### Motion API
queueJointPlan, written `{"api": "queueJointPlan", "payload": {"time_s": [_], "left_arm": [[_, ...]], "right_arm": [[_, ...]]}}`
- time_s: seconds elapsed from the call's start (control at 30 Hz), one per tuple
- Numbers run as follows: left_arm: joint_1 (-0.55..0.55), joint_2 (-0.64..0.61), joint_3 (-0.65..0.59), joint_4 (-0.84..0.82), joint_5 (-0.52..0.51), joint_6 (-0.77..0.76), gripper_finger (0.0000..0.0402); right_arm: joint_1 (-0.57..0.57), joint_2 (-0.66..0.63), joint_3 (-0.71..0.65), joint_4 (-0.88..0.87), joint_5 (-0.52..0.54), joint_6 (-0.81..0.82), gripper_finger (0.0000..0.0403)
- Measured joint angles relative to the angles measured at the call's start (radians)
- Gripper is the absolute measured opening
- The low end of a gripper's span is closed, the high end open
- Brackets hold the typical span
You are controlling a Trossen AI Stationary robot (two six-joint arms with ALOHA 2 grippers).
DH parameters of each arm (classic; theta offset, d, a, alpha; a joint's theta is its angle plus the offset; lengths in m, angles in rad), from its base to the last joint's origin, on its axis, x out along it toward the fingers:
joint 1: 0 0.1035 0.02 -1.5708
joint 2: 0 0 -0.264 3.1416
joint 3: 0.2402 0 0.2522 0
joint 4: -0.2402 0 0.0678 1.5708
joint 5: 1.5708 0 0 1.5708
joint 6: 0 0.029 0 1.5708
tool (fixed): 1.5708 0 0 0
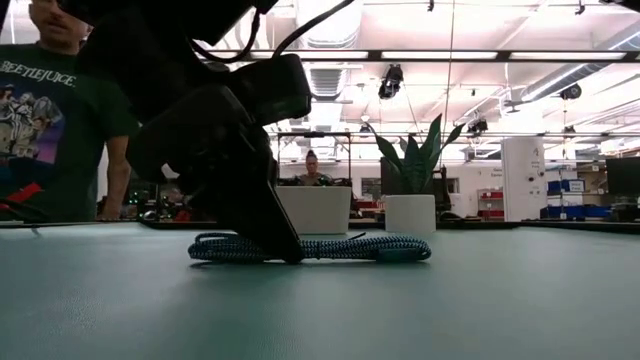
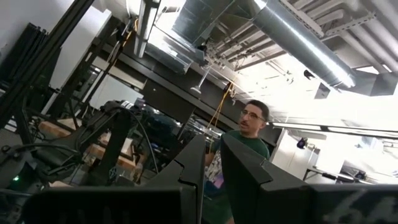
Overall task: Pick and place USB-C Cables
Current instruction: Put the blue charger cable into the white bin
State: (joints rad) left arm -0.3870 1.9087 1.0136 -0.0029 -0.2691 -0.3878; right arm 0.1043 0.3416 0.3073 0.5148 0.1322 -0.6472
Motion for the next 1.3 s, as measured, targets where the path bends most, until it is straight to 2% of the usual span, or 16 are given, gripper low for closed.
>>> {"api": "queueJointPlan", "payload": {"time_s": [0.17, 0.4, 0.67, 0.97, 1.3], "left_arm": [[0.001, -0.003, 0.001, -0.003, -0.001, 0.001, 0.0011], [0.004, -0.056, -0.006, -0.043, -0.027, 0.053, 0.0012], [0.051, -0.217, -0.005, -0.129, -0.027, 0.183, 0.0012], [0.183, -0.412, -0.005, -0.221, -0.024, 0.340, 0.0012], [0.347, -0.482, 0.003, -0.253, 0.010, 0.493, 0.0012]], "right_arm": [[0.000, 0.000, 0.000, 0.000, 0.000, 0.000, 0.0043], [0.000, 0.000, 0.000, 0.000, 0.001, -0.001, 0.0043], [0.000, 0.001, 0.000, -0.003, 0.001, 0.005, 0.0043], [0.000, 0.002, 0.000, -0.008, 0.001, 0.026, 0.0043], [0.000, 0.007, 0.000, -0.009, 0.007, 0.026, 0.0043]]}}
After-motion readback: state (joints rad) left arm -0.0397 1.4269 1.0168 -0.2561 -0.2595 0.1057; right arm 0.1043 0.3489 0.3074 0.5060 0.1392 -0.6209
